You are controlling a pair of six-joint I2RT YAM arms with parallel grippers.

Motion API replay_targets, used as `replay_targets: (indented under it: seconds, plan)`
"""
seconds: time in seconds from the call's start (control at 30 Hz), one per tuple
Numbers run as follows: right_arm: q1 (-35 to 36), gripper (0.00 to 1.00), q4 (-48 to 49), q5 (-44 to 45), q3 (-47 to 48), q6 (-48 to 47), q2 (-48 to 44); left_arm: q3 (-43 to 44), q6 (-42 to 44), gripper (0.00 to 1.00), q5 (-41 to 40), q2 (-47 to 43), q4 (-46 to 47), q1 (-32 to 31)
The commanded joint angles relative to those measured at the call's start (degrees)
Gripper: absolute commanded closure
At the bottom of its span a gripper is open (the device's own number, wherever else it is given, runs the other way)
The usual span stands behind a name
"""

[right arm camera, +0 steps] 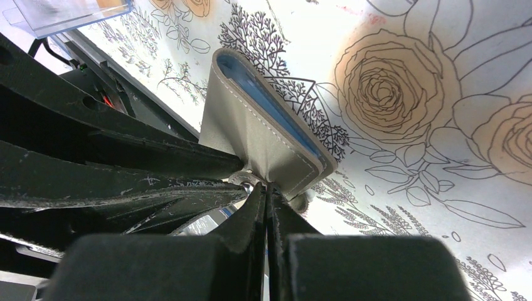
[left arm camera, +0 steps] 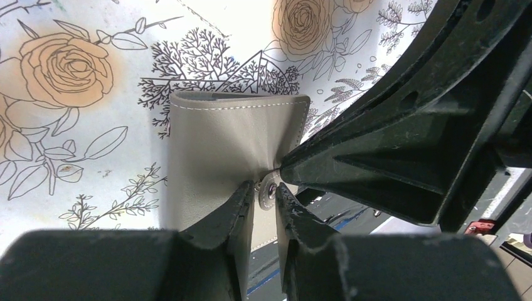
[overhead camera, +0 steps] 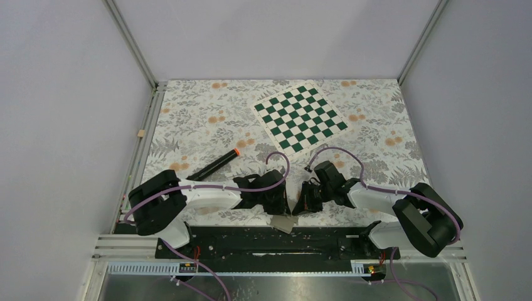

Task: Put the credit cards into the card holder
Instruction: Close the card holder at the center of the board.

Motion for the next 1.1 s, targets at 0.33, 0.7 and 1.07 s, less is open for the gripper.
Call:
replay_targets:
  seconds: [0.33,0.7,1.07]
  plan:
    - [0.9,1.0,-4.5,4.2,0.8,-2.2,1.2,-1.7,-0.3,0.89,0.8,-2.2,1.0,-0.4]
    - [0.9,1.0,-6.4,4.8,1.6,-3.0,-1.1,-0.8,0.5,1.0,-1.7,-3.3,-1.5,-0.3]
    - [0.9,1.0,-11.6,6.7,3.8,-4.4,-9.8,2.1,3.9,1.0,-4.1,-3.3,-3.6,-0.3]
